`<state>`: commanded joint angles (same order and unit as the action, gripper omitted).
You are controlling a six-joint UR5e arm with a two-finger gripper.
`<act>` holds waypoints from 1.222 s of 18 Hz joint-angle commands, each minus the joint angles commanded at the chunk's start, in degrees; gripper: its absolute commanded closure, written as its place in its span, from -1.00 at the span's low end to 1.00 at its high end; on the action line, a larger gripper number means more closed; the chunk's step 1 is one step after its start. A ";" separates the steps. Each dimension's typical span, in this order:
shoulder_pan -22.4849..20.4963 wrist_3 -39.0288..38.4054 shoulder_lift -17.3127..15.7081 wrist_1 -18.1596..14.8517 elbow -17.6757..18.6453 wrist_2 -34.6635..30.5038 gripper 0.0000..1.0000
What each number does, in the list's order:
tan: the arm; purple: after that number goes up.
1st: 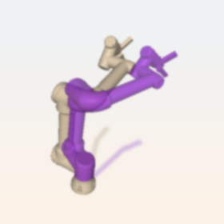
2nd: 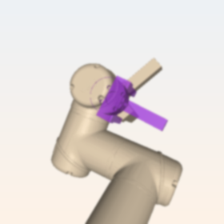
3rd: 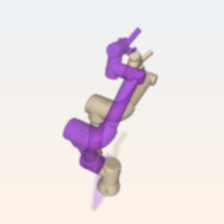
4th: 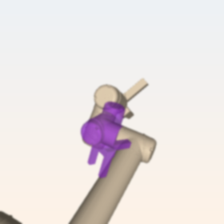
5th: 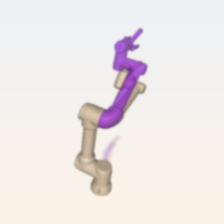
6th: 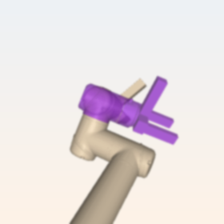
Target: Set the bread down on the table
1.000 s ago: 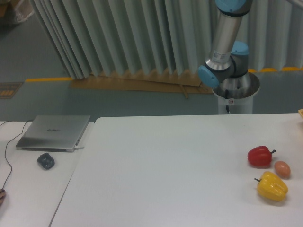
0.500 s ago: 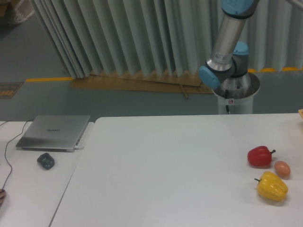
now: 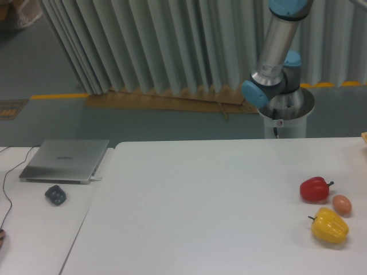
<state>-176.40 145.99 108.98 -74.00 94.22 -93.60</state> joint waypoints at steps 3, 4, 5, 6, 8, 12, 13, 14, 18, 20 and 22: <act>-0.70 0.09 0.35 0.18 0.00 0.09 -1.00; -0.79 0.44 0.44 0.18 0.00 0.09 -1.00; -0.88 1.40 0.53 0.26 0.09 0.09 -1.00; -1.23 2.10 0.70 0.35 0.17 0.17 -1.00; -1.49 2.46 1.49 0.61 0.09 0.18 -1.00; -1.41 2.29 2.72 0.88 0.09 0.26 -1.00; -1.41 2.29 2.99 0.97 0.00 0.26 -1.00; -1.49 2.29 3.16 0.97 0.00 0.26 -1.00; -1.49 2.37 3.08 0.97 -0.35 0.26 -0.84; -1.49 2.46 2.99 0.97 -0.44 0.18 0.38; -1.58 2.55 2.90 0.97 -0.70 0.09 0.38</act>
<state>-177.98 148.54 111.88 -73.04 93.52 -93.52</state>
